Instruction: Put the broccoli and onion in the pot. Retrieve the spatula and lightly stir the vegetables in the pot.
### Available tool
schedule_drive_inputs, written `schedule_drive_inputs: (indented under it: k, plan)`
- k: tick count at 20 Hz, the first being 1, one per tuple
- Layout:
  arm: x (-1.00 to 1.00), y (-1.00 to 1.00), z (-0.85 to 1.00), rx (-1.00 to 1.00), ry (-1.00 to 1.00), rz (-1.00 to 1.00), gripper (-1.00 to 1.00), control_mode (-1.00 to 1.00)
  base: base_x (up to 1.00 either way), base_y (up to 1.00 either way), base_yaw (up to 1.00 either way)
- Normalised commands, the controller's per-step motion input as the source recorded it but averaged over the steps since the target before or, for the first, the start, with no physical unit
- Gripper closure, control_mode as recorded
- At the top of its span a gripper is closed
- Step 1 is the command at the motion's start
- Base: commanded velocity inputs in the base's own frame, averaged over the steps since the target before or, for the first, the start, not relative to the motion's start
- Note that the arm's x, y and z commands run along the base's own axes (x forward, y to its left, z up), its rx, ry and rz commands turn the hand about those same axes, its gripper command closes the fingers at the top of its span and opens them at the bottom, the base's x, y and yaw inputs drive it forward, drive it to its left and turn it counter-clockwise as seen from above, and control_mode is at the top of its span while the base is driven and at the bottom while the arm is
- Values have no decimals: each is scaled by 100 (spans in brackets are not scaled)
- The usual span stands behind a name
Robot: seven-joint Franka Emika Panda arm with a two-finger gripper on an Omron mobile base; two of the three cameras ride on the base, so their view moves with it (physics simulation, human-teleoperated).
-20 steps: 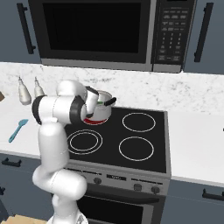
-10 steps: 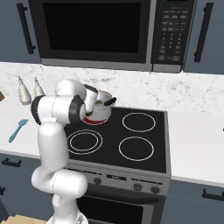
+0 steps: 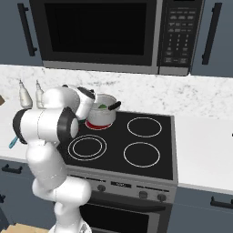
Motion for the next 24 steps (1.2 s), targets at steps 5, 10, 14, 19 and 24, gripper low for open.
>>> schedule_drive_inputs:
  k: [5,10,14,19,24]
  plan:
    - [-100,37,97,15,6,0,-100,-100,0,0,0]
    - [-100,50,97,15,24,0,-100,-100,0,0,0]
    - [-86,61,76,11,34,1,-100,-100,0,0,0]
    - [-53,94,46,0,32,20,-100,-100,0,0,0]
    - [-47,92,3,-13,23,52,-100,-100,0,0,0]
